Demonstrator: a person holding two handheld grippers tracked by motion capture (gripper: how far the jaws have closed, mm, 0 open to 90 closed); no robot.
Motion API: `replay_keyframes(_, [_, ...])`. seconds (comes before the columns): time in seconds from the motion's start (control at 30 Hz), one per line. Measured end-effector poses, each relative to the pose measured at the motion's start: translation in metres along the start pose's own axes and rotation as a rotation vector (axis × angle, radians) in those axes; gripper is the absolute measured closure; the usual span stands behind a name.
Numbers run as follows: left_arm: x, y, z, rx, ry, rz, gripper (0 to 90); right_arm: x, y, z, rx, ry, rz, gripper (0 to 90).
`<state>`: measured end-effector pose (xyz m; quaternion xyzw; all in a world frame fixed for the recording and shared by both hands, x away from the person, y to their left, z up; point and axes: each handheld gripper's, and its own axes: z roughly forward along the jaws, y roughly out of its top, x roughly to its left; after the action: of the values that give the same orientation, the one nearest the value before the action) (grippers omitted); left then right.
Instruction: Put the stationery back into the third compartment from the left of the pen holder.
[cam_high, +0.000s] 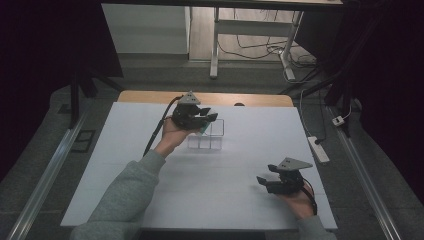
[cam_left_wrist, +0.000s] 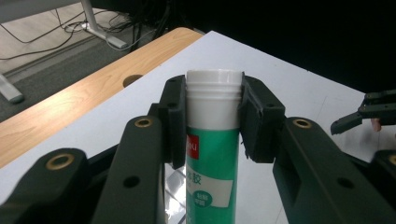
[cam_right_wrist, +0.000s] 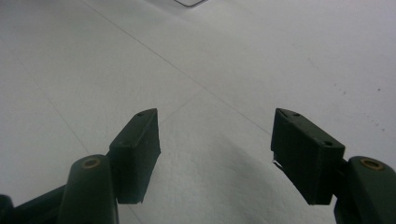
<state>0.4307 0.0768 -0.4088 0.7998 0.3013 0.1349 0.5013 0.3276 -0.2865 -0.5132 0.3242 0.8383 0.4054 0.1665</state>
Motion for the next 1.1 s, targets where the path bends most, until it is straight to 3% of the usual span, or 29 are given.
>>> replay_keyframes(0.2, [0.001, 0.007, 0.010, 0.009, 0.021, 0.014, 63.8, 0.000, 0.000, 0.000, 0.001, 0.001, -0.001, 32.0])
replay_keyframes(0.5, [0.004, 0.014, 0.024, 0.012, 0.019, 0.022, 63.8, 0.000, -0.001, 0.001, 0.007, 0.003, 0.000, 32.0])
replay_keyframes(1.1, [0.001, 0.017, 0.056, 0.026, 0.027, 0.033, 63.7, 0.000, -0.001, 0.001, 0.017, 0.003, -0.006, 32.0])
